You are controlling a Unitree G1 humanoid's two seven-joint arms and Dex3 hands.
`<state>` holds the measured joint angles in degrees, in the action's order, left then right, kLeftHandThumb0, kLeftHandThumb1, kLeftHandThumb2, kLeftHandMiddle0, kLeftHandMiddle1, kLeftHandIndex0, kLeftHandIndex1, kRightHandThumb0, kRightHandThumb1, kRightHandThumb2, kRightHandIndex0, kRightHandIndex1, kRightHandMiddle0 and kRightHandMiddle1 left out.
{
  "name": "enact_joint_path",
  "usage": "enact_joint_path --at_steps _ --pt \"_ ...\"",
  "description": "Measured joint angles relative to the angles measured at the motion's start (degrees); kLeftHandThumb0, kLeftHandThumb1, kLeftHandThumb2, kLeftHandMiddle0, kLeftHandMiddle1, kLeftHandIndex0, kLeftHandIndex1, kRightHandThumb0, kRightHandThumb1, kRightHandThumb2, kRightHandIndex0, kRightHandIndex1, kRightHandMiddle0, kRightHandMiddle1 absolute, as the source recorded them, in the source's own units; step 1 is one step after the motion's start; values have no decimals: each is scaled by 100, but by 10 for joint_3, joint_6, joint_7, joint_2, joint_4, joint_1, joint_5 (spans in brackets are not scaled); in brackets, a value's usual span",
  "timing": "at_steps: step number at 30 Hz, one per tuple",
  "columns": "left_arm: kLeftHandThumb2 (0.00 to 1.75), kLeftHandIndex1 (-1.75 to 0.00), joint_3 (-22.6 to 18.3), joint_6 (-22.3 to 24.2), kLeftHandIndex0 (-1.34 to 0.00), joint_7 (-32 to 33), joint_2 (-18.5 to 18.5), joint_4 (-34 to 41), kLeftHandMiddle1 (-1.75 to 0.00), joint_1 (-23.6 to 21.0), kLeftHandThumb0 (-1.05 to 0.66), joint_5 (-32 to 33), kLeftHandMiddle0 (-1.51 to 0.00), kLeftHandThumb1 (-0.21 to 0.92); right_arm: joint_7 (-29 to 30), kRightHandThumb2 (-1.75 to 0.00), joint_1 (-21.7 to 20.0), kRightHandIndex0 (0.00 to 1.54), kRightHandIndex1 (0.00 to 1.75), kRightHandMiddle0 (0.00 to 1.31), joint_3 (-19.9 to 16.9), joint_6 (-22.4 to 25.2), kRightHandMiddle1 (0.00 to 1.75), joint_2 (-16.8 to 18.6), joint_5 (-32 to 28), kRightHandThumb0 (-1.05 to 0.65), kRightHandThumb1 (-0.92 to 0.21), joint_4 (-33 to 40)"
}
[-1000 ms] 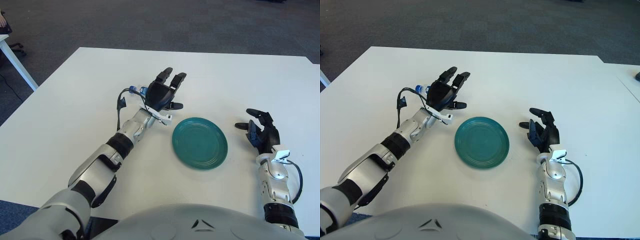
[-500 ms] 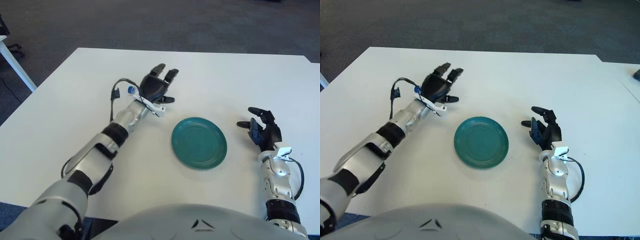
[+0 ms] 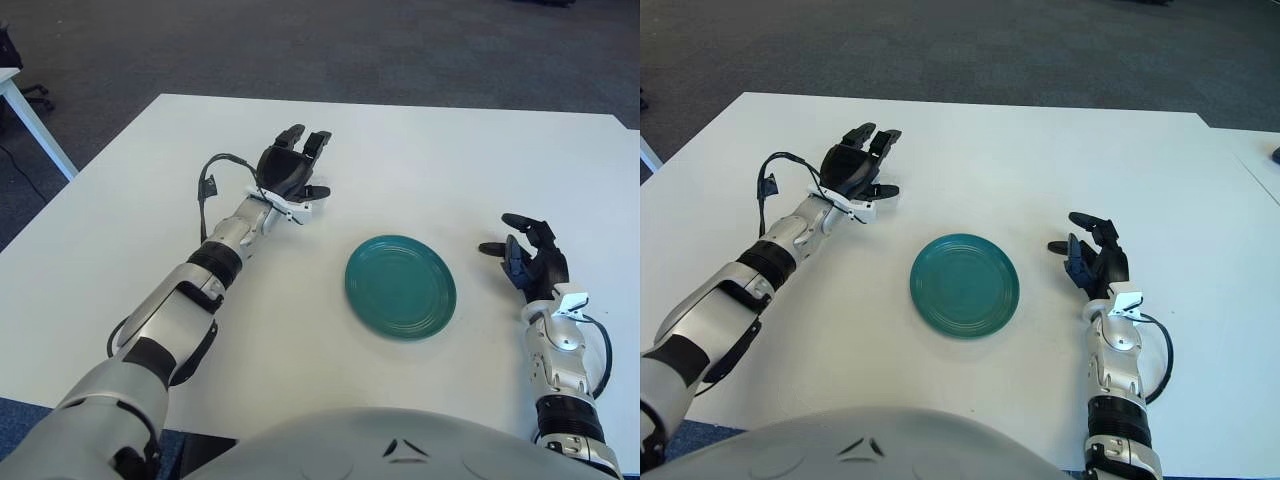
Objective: Put the bottle into the plate.
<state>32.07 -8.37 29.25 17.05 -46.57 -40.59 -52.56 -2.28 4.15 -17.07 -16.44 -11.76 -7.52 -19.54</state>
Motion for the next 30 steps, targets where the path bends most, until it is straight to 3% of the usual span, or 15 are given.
enact_joint_path --at_steps 30 --pt "62 -69 4 -21 -3 -8 -1 -95 0 -18 -105 7 -34 92 -13 -58 7 57 82 20 -15 6 91 -7 -10 -43 -92 4"
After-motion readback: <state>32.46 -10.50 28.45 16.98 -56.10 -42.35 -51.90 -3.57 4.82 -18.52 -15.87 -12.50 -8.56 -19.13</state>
